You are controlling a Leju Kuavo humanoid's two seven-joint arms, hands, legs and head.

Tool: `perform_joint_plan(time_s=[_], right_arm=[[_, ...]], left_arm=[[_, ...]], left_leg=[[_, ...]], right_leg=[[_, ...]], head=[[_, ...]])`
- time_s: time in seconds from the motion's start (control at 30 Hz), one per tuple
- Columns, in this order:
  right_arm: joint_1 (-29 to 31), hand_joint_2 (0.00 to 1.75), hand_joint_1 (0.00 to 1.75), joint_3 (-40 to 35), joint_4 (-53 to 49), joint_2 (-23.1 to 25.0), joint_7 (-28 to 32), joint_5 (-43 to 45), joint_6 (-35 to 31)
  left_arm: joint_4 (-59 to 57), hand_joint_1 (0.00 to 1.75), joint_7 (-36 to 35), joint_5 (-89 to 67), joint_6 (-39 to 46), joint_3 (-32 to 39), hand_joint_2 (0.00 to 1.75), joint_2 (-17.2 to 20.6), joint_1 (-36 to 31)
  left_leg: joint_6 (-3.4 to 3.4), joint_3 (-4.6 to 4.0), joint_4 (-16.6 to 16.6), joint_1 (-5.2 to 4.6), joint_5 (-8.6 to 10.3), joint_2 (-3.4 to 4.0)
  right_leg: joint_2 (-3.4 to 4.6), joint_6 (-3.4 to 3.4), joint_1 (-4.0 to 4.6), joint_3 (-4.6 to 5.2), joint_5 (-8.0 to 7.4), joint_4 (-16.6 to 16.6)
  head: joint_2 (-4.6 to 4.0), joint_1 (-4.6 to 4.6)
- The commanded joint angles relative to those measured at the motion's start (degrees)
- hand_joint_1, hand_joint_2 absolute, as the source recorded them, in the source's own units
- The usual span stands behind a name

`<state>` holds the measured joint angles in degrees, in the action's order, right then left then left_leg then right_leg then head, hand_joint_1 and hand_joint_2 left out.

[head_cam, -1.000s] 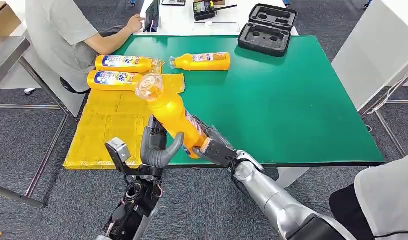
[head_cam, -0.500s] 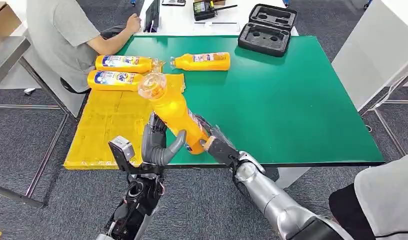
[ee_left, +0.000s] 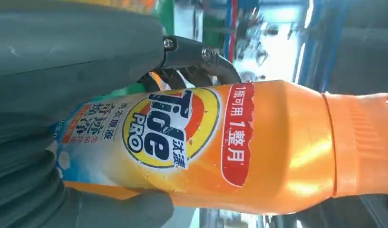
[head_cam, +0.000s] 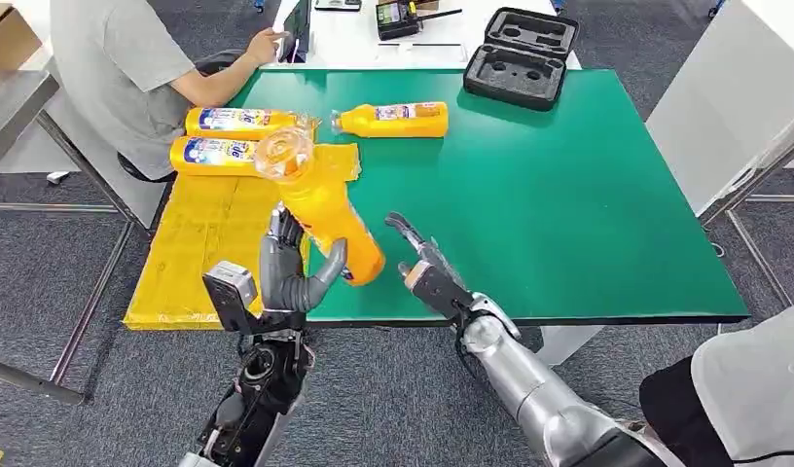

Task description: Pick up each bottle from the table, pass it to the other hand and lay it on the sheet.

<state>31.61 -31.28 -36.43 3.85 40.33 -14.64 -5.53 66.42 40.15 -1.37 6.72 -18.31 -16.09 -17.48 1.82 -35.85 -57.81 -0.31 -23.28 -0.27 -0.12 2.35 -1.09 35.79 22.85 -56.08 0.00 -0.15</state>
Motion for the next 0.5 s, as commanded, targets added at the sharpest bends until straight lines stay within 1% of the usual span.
perform_joint_plan(time_s=[0.03,0.1,0.13,0.17,0.2,0.23,0.27,0.3,0.33,0.37,0.4,0.47,0.5], right_arm=[[-2.4,0.0,0.0,4.4,-4.1,-3.2,-0.3,2.6,-0.6],[-2.7,0.0,0.0,5.0,-4.2,-3.2,-0.3,3.2,-0.2],[-2.9,0.0,0.0,5.0,-4.1,-2.9,-0.3,3.2,-0.2],[-3.0,0.0,0.0,5.0,-3.8,-2.7,-0.3,3.1,-0.2],[-2.9,0.0,0.0,5.1,-3.6,-2.5,-0.3,3.0,-0.3],[-2.7,0.0,0.0,5.5,-2.8,-2.1,-0.3,2.6,-0.9],[-2.7,0.0,0.0,5.5,-2.8,-2.1,-0.3,2.6,-0.9],[-2.7,0.0,0.0,5.5,-2.8,-2.1,-0.3,2.6,-0.9],[-2.6,0.0,0.0,6.2,-2.8,-2.2,-0.3,2.7,-0.8],[-2.9,0.0,0.0,6.8,-3.0,-2.4,-0.3,2.8,-0.7],[-3.0,0.0,0.0,7.1,-3.1,-2.4,-0.3,2.7,-0.6],[-3.7,0.0,0.0,8.0,-3.4,-2.6,-0.3,2.6,-0.5],[-3.9,0.0,0.0,8.3,-3.4,-2.6,-0.3,2.6,-0.5]], left_arm=[[6.1,1.75,-0.2,0.1,4.4,-3.4,1.75,6.9,-0.2],[5.6,1.75,-0.2,0.3,4.7,-2.4,1.75,6.8,-0.3],[5.5,1.75,-0.2,0.1,5.0,-2.1,1.75,6.9,-0.4],[5.4,1.75,-0.2,0.0,5.2,-2.0,1.75,6.9,-0.4],[5.4,1.75,-0.2,-0.2,5.7,-2.0,1.75,6.9,-0.4],[5.0,1.75,-0.2,-2.7,9.8,-3.3,1.75,7.6,-1.0],[5.0,1.75,-0.2,-2.7,9.8,-3.3,1.75,7.6,-1.0],[5.0,1.75,-0.2,-2.7,9.8,-3.3,1.75,7.6,-1.0],[3.7,1.75,-0.2,-4.9,15.3,-6.2,1.75,8.8,-2.2],[2.2,1.75,-0.2,-5.6,18.6,-8.4,1.75,9.9,-3.2],[1.7,1.75,-0.2,-5.6,19.7,-9.2,1.75,10.3,-3.6],[-0.1,1.75,-0.2,-6.8,23.2,-11.3,1.75,11.6,-4.6],[-0.8,1.75,-0.2,-7.2,24.5,-11.8,1.75,11.9,-4.9]], left_leg=[[-0.14,0.4,0.0,0.1,-0.19,0.03],[-0.07,0.15,0.0,0.02,-0.05,-0.02],[-0.11,0.3,0.0,0.07,-0.14,0.03],[-0.07,0.15,0.0,0.02,-0.05,0.0],[-0.14,0.38,0.0,0.09,-0.16,0.03],[-0.1,0.25,0.0,0.05,-0.1,0.02],[-0.08,0.15,0.0,0.03,-0.05,0.02],[-0.12,0.3,0.0,0.07,-0.13,0.05],[-0.11,0.23,0.0,0.06,-0.11,0.05],[-0.14,0.33,0.0,0.09,-0.15,0.05],[-0.11,0.2,0.0,0.05,-0.07,-0.06],[-0.13,0.28,0.0,0.08,-0.09,-0.12],[-0.09,0.21,0.0,0.04,-0.07,-0.06]], right_leg=[[0.01,-0.15,0.11,-0.42,0.17,0.0],[-0.03,-0.07,0.03,-0.16,0.06,0.0],[0.02,-0.12,0.07,-0.31,0.12,0.0],[-0.01,-0.07,0.02,-0.16,0.05,0.0],[0.02,-0.14,0.1,-0.4,0.14,0.1],[0.0,-0.1,0.05,-0.25,0.09,0.0],[0.01,-0.08,0.04,-0.15,0.04,0.0],[0.03,-0.12,0.07,-0.3,0.11,0.0],[0.04,-0.1,0.06,-0.23,0.08,0.0],[0.03,-0.14,0.09,-0.33,0.13,0.0],[-0.07,-0.11,0.06,-0.23,0.1,0.0],[-0.14,-0.12,0.08,-0.32,0.14,0.0],[-0.07,-0.09,0.04,-0.22,0.09,0.0]], head=[[0.0,0.02],[0.0,0.0],[0.0,0.0],[0.0,0.0],[0.0,0.0],[0.0,0.02],[0.0,0.0],[0.0,0.02],[0.0,0.0],[0.0,0.0],[0.0,0.02],[0.0,0.0],[0.0,0.0]])
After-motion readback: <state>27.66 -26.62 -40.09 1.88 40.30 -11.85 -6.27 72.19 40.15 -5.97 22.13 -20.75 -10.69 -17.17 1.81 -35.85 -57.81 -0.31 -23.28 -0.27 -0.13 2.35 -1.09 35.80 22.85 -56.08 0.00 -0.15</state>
